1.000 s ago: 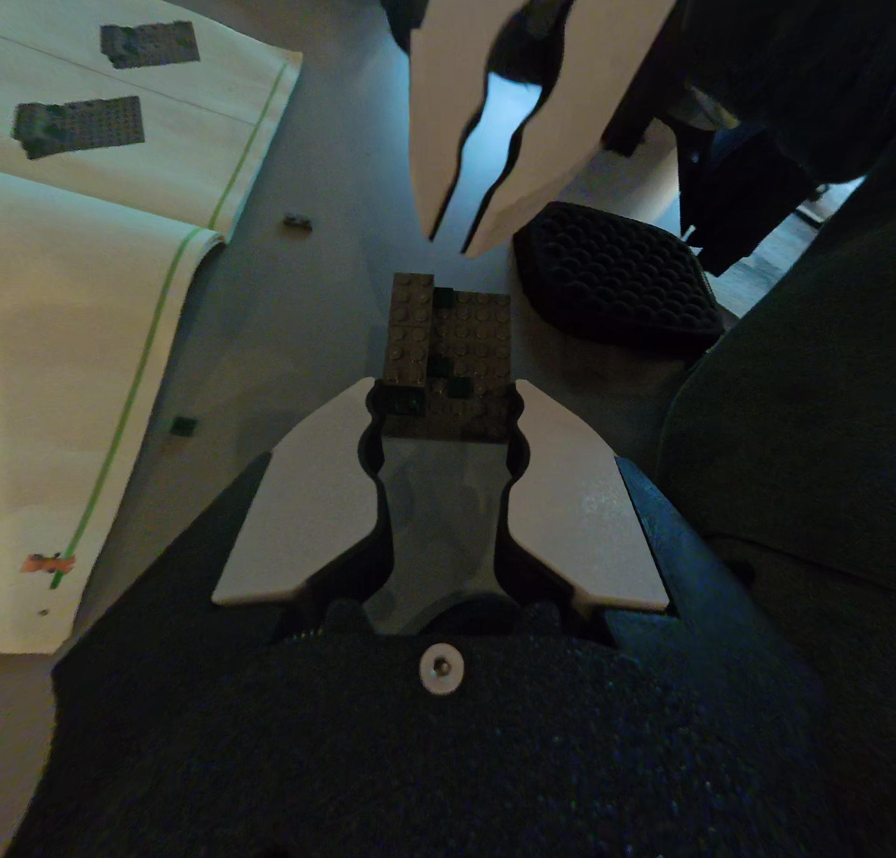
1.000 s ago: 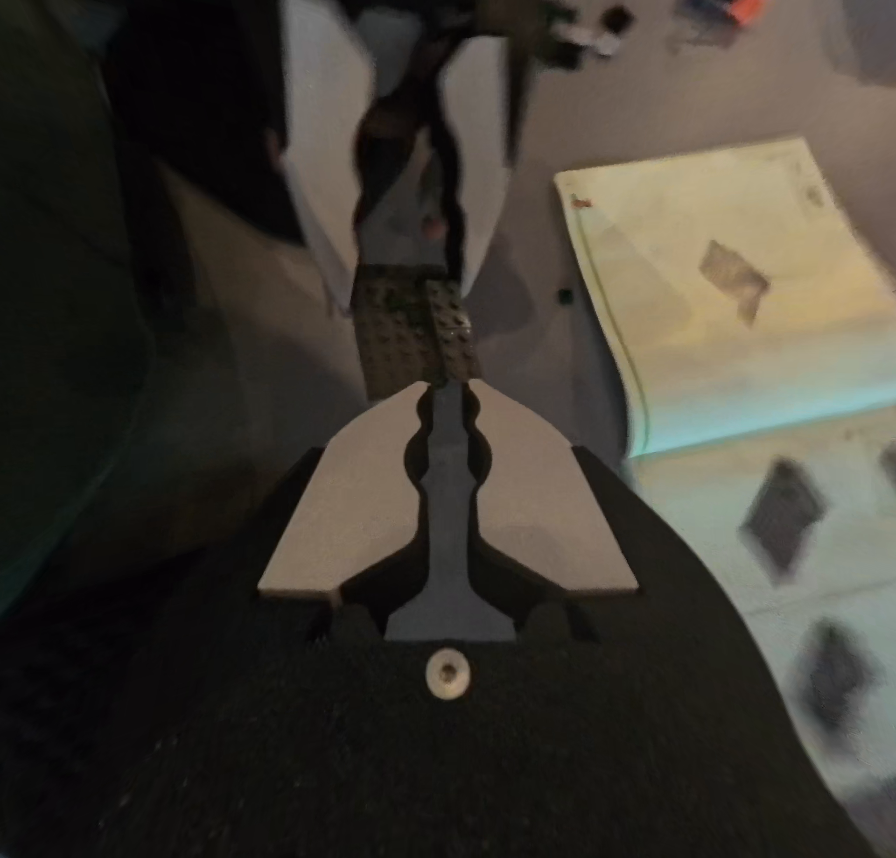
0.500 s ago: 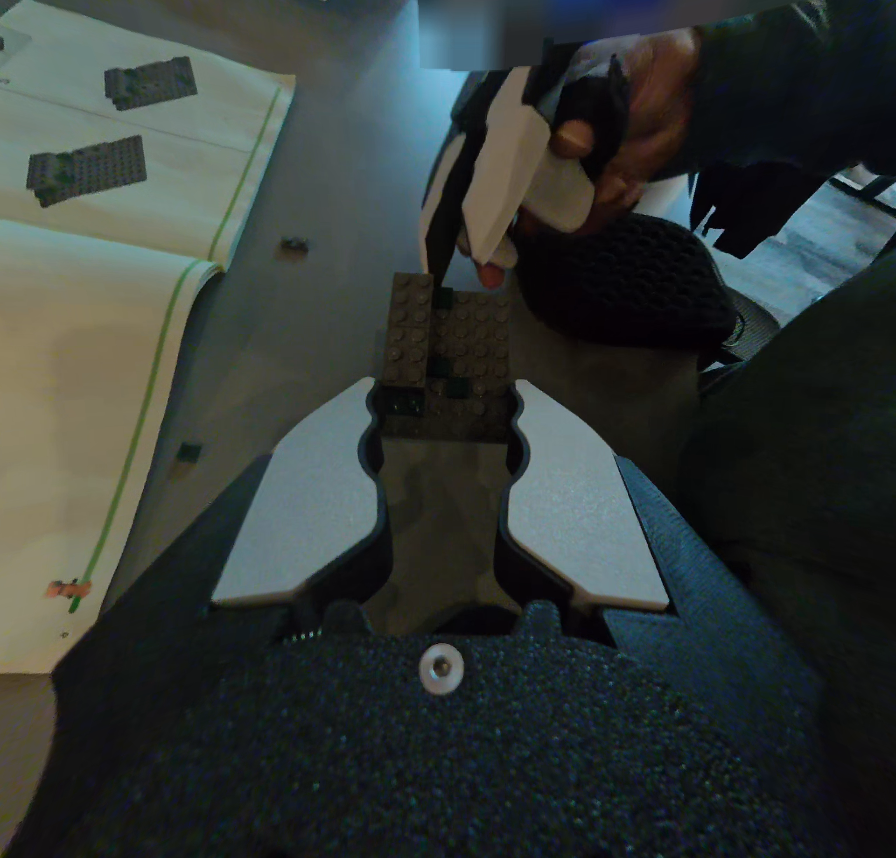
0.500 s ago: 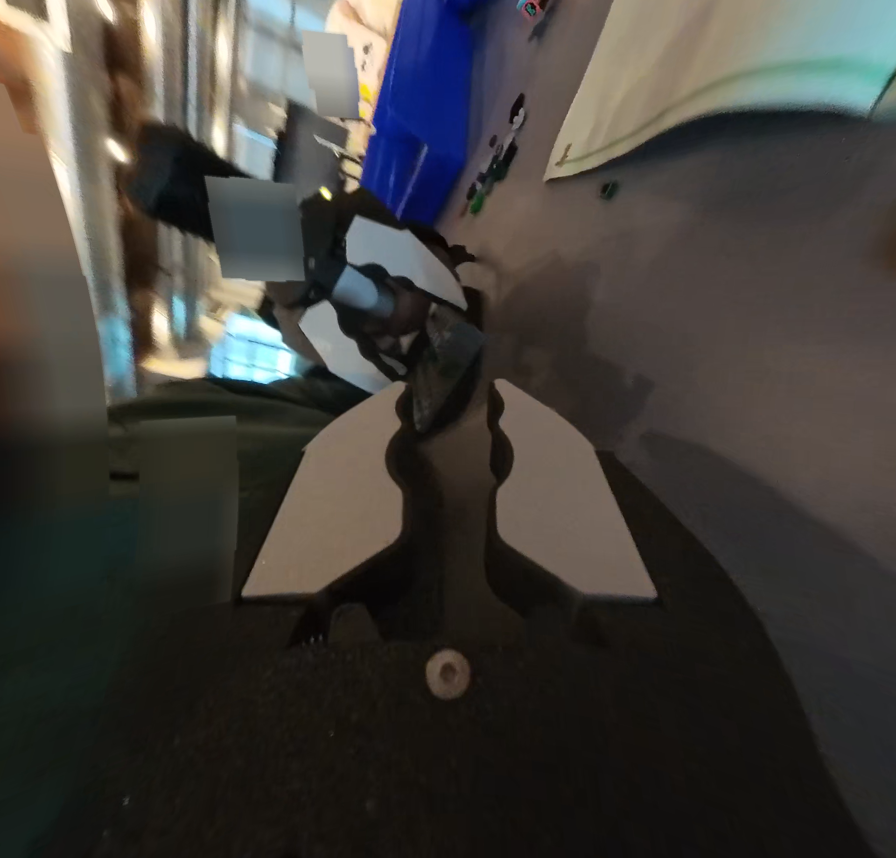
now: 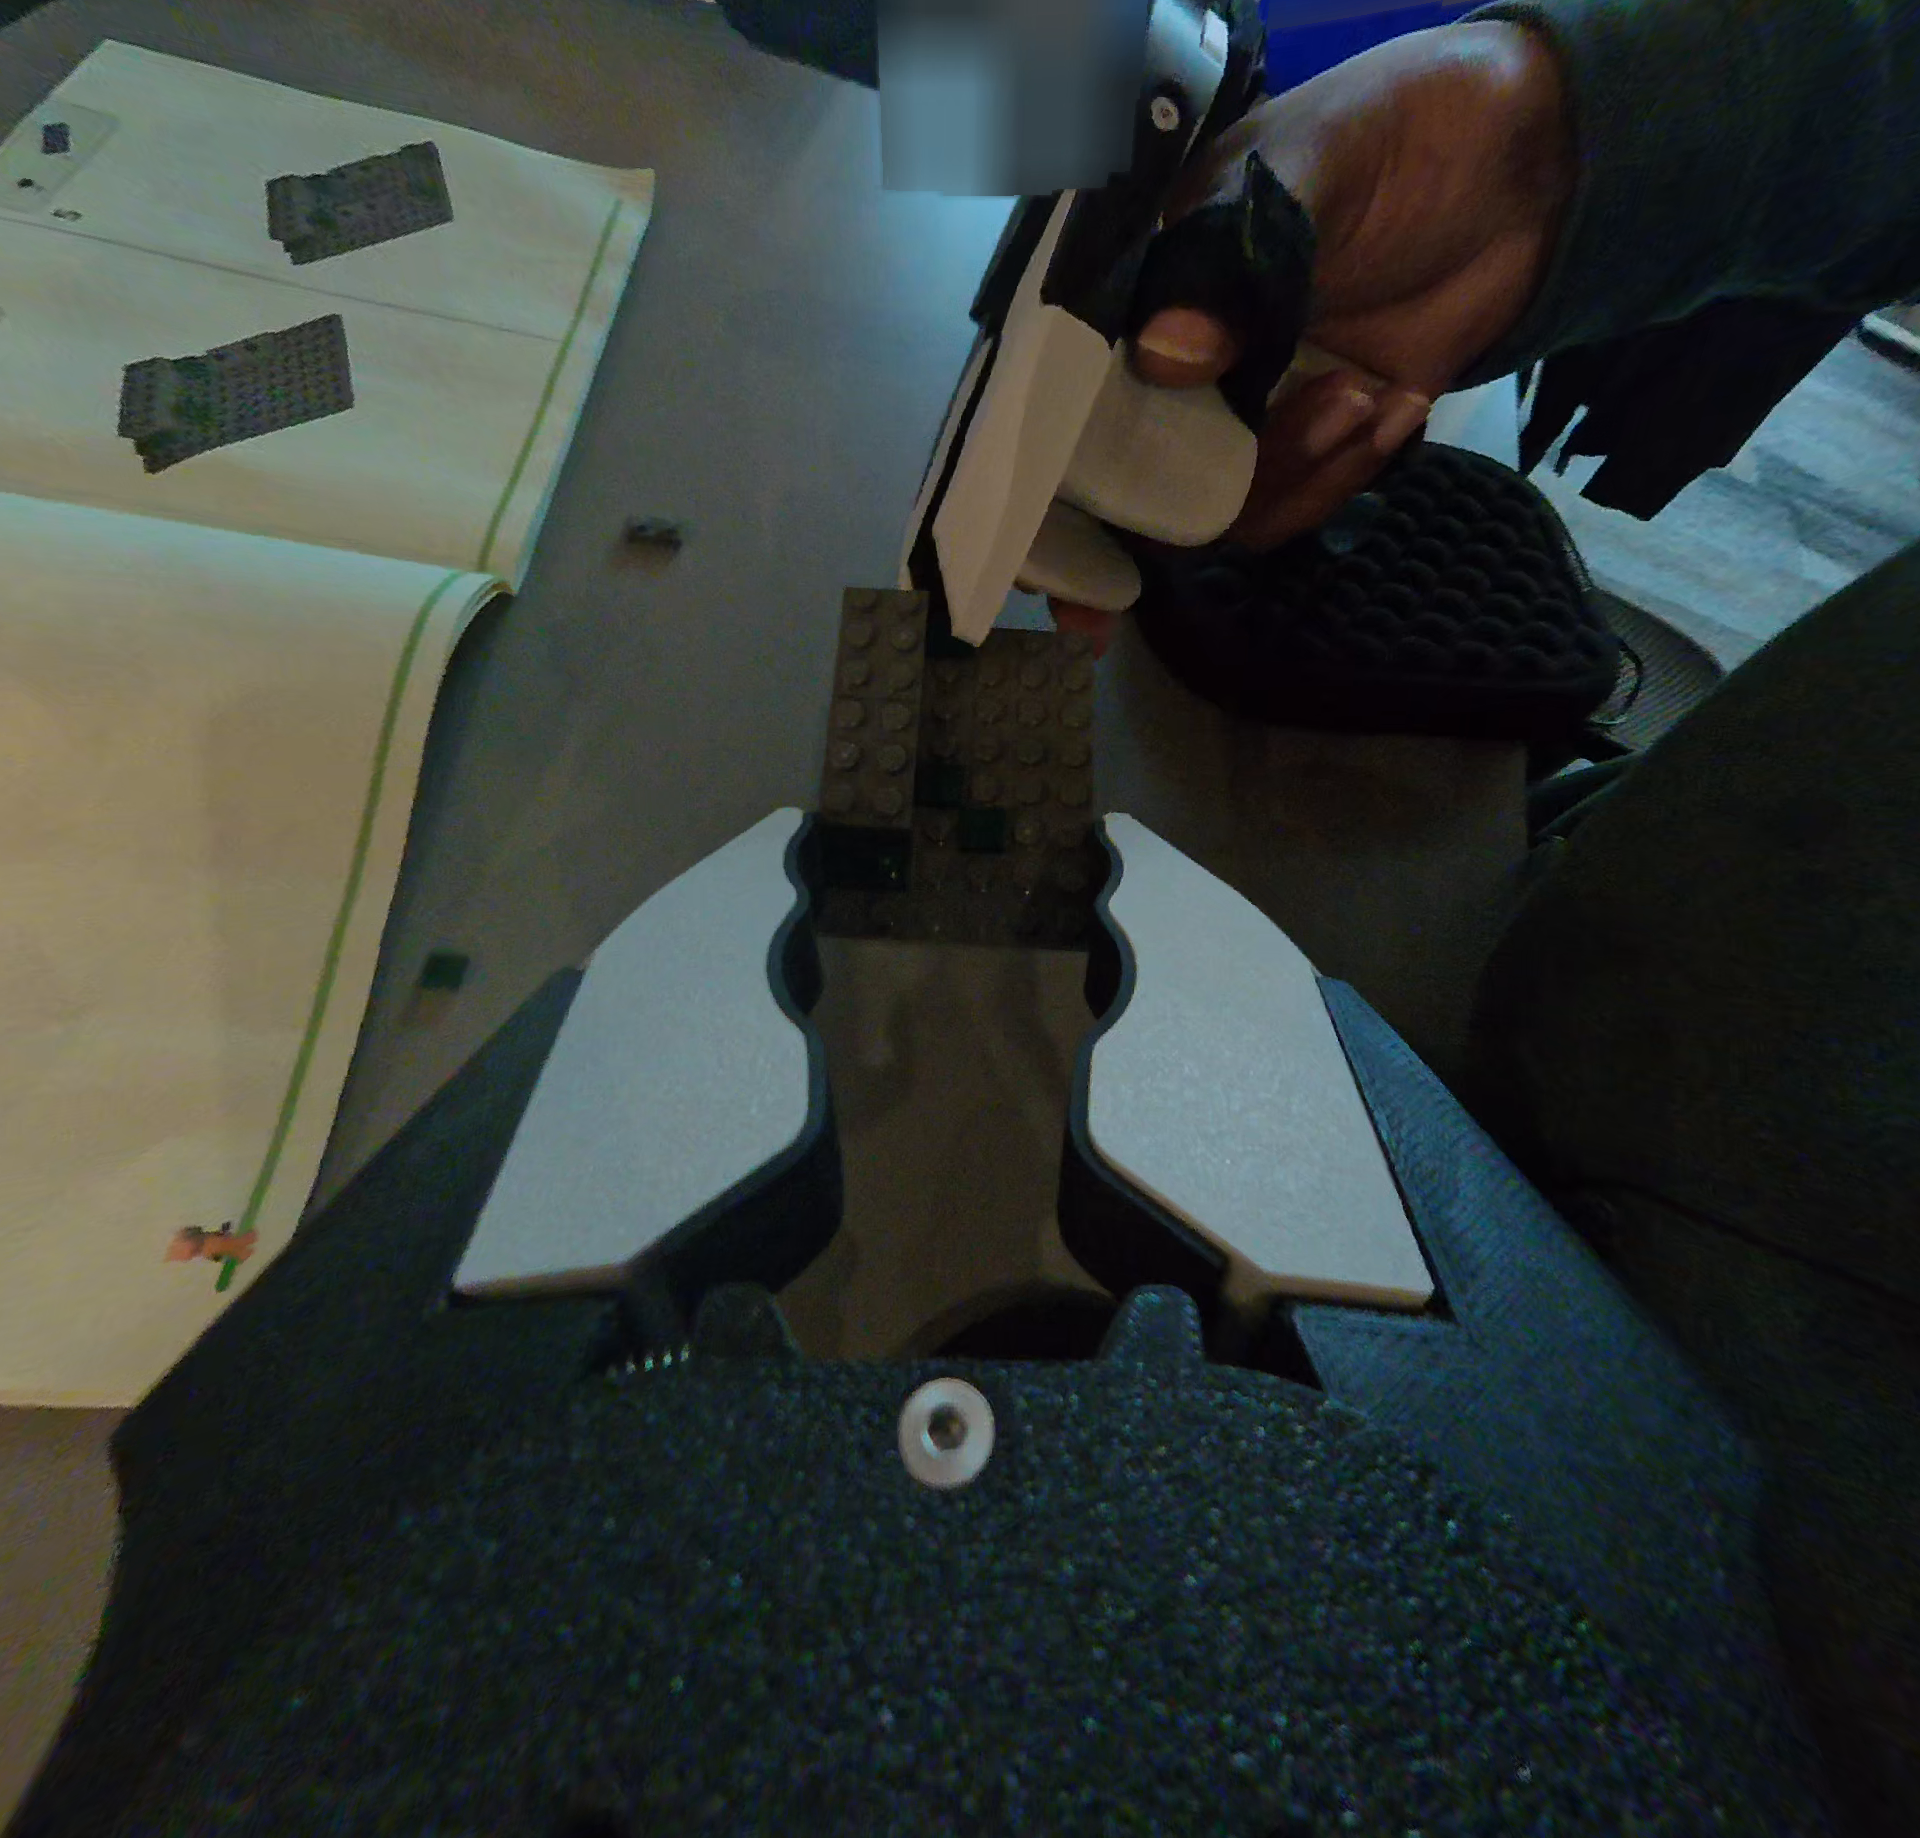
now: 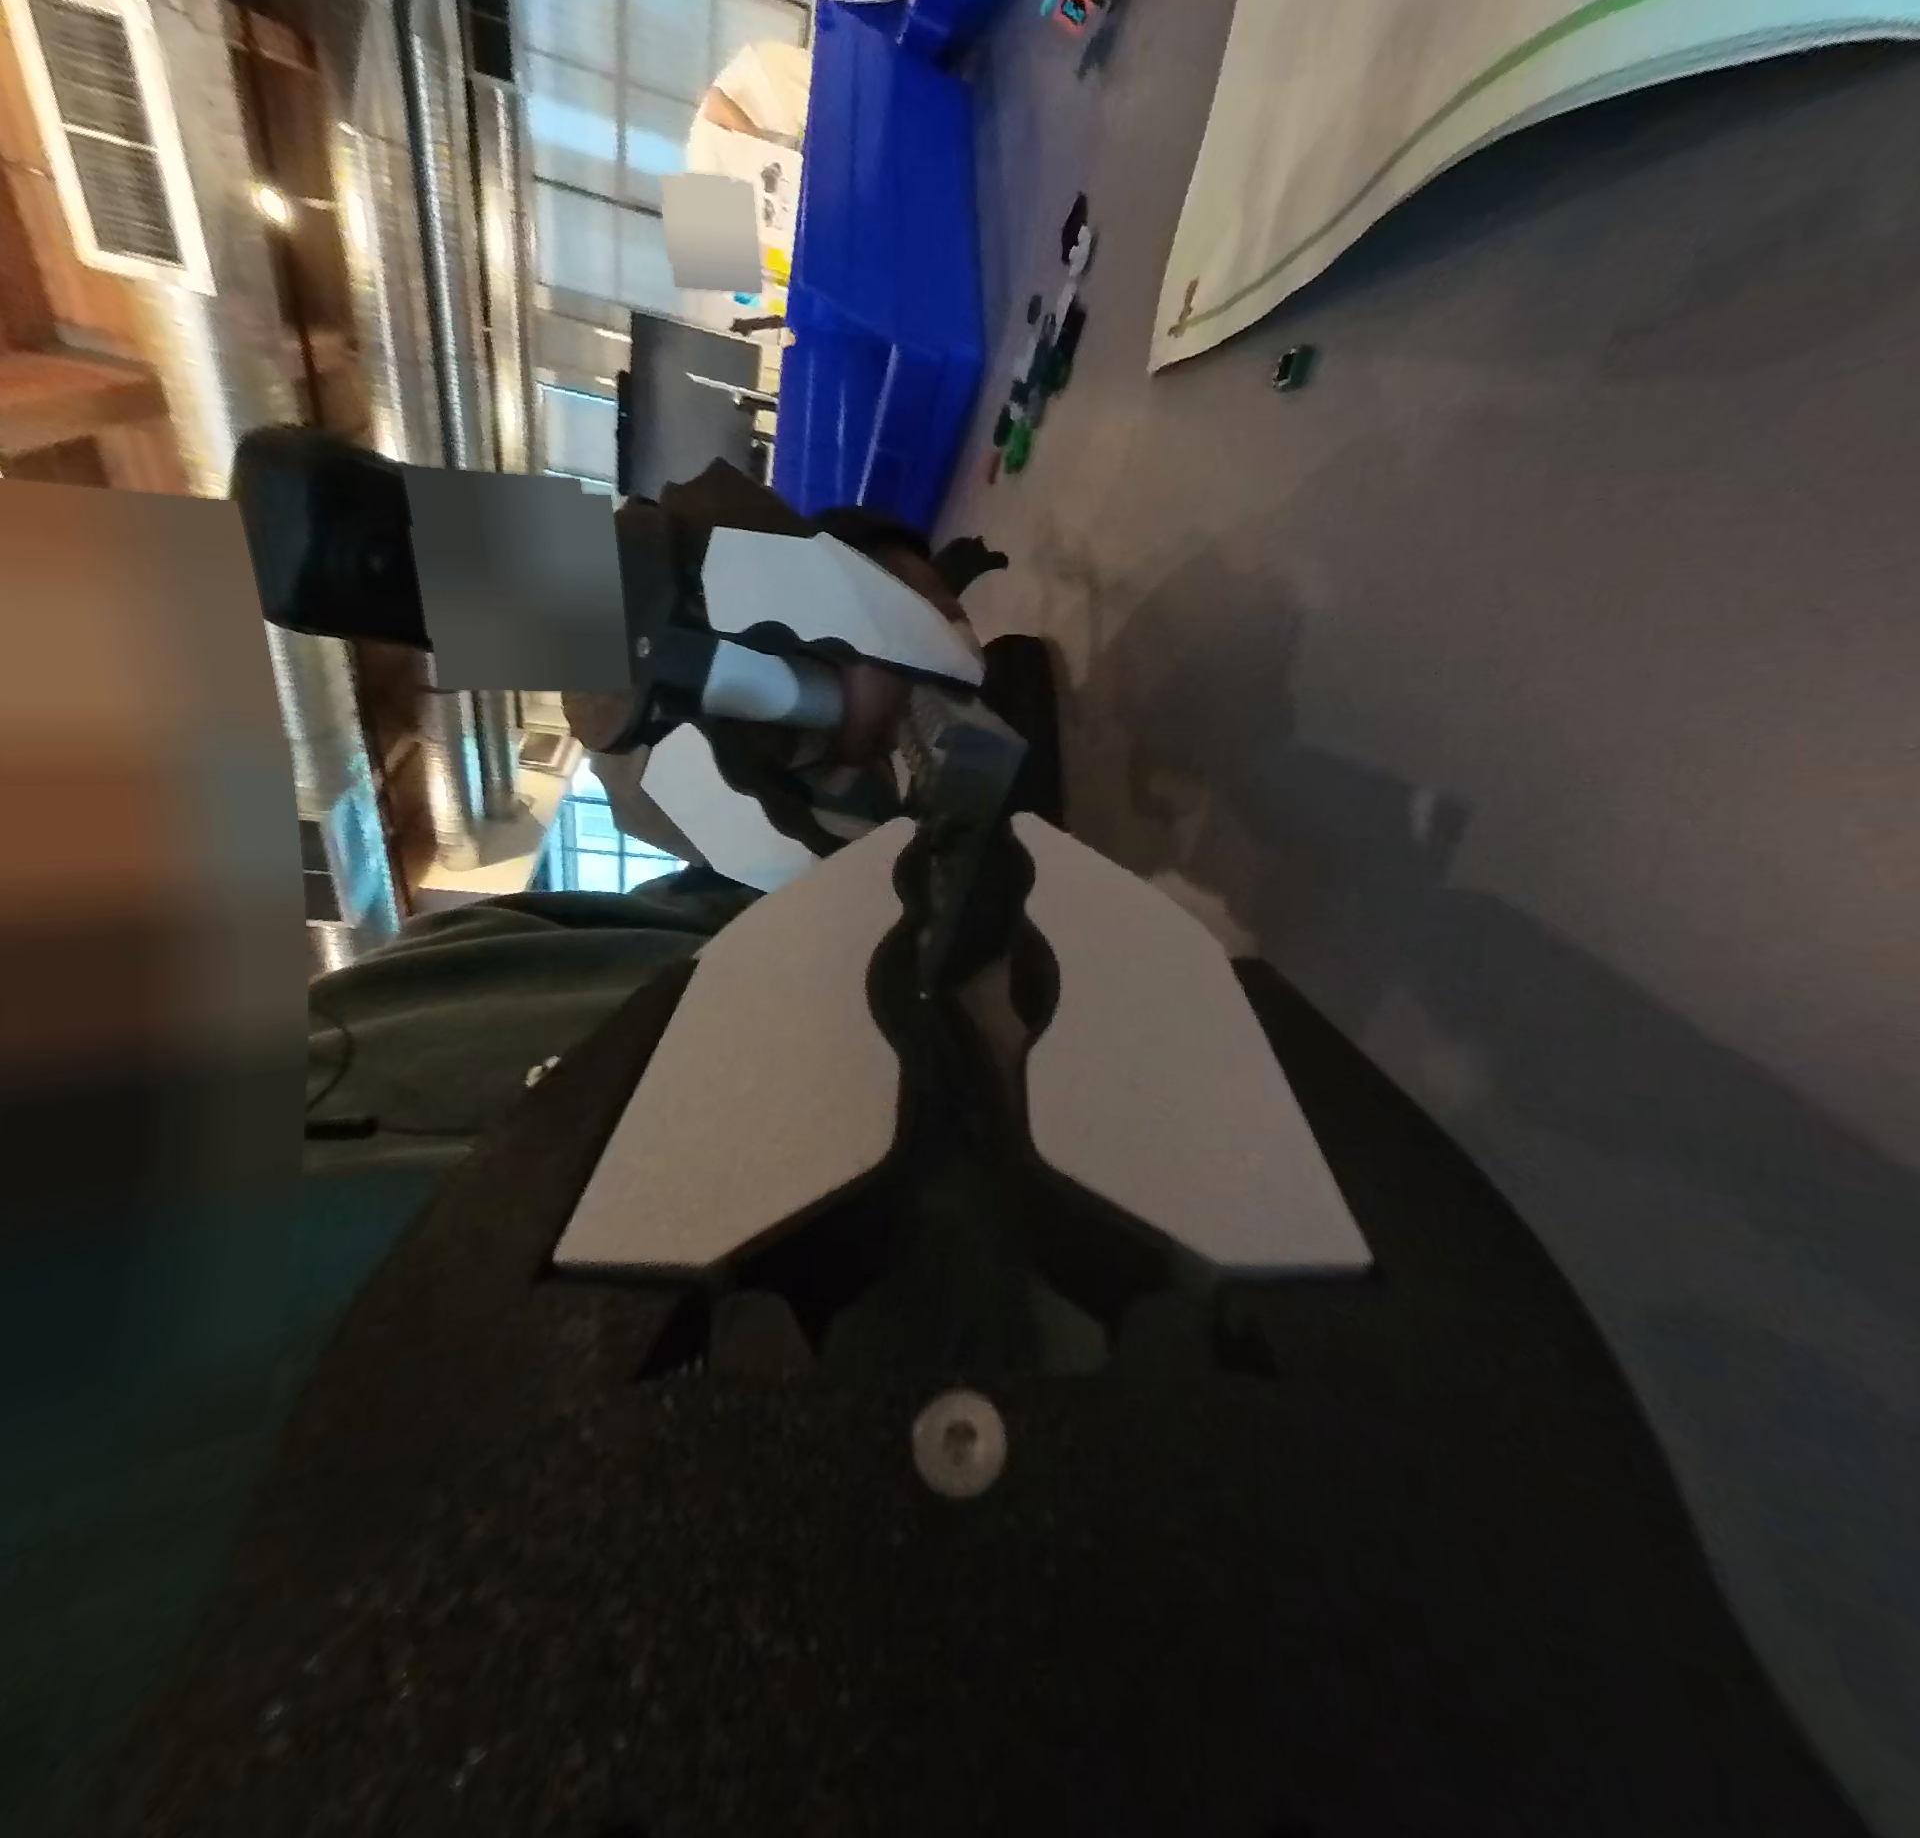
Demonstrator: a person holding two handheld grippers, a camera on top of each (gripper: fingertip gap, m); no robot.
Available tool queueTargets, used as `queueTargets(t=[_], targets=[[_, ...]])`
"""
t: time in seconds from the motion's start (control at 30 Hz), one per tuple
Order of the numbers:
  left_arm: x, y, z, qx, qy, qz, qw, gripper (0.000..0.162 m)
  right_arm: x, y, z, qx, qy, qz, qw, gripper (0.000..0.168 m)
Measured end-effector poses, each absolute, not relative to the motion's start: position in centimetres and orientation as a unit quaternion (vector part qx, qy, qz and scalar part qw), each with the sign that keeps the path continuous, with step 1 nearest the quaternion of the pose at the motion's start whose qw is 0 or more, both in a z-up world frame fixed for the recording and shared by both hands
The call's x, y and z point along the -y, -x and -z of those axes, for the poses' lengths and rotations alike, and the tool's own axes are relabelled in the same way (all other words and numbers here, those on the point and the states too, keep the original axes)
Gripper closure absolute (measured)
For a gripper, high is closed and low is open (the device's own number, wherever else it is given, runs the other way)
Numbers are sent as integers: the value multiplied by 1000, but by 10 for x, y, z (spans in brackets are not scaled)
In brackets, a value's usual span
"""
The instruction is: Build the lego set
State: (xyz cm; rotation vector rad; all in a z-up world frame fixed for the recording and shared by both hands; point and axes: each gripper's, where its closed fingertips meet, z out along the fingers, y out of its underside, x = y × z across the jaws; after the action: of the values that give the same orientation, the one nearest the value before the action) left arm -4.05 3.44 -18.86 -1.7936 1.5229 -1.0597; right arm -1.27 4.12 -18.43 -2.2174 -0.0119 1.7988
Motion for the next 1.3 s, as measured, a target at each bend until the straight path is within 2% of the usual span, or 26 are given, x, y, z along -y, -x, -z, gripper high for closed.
queueTargets(t=[0.7,1.3], targets=[[-36,40,176,-584,644,354,345,113,-42,13,168,-18,731,-659,173,161],[-28,41,169,-609,602,362,368,113,-33,13,164,-52,703,-693,150,161]])
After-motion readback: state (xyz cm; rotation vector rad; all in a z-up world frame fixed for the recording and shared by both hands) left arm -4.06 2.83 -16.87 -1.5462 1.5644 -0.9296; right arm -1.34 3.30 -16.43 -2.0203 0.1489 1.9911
